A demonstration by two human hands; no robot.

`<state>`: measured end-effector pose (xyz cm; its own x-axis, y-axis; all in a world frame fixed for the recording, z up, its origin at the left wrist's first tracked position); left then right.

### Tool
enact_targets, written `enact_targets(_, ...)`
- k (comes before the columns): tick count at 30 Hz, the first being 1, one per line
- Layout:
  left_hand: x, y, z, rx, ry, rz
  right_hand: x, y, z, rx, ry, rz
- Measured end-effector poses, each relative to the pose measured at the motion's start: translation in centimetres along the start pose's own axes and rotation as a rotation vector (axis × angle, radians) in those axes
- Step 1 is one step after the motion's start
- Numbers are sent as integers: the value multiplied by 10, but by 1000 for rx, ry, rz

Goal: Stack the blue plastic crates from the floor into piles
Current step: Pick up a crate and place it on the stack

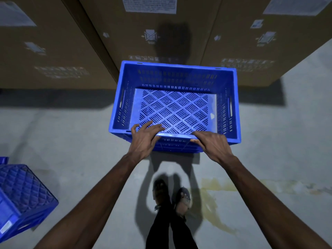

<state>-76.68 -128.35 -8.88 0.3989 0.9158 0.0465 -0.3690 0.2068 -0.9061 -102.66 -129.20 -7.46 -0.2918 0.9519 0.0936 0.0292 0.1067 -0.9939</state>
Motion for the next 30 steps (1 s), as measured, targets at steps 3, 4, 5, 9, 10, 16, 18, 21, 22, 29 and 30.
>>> enact_targets(3, 6, 5, 2, 3, -17, -1, 6, 1, -2, -16, -13, 3)
enact_targets(4, 4, 6, 0, 5, -20, -2, 3, 3, -1, -21, -16, 11)
enact_targets(5, 1, 5, -2, 7, -20, 0, -1, 4, 0, -24, -20, 22)
enact_targets(9, -22, 6, -2, -36, -14, -23, -20, 7, 16, -16, -21, 24)
enact_targets(10, -24, 7, -1, -43, -18, -32, -21, 7, 20, -6, -18, 9)
enact_targets(16, 13, 17, 10, -42, -19, -7, 10, 8, 10, -26, -57, 11)
enact_targets(18, 6, 15, 7, -38, -16, -23, 5, 10, 9, -25, -47, -4)
enact_targets(21, -14, 10, 1, -54, -30, -74, -10, 6, 15, -36, -17, -34)
enact_targets(22, -15, 10, 1, -68, -24, -84, -10, 5, 16, -35, -18, -38)
enact_targets(29, -11, 10, -1, -64, 32, -126, -3, 2, 10, -10, 11, -43)
enact_targets(30, -11, 9, -1, -62, 39, -126, -3, 2, 11, -6, 17, -49)
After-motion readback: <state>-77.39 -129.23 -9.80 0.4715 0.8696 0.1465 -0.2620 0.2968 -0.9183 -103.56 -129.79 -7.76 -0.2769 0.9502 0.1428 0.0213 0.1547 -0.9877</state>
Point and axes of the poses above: each hand's wrist, its own x-axis away from the middle knuckle, its own y-axis out of the palm, z = x × y, the point moved 6 cm from there along -x, towards the middle knuckle, and after that the axes turned 12 degrees about y, right-handed, at the moved point
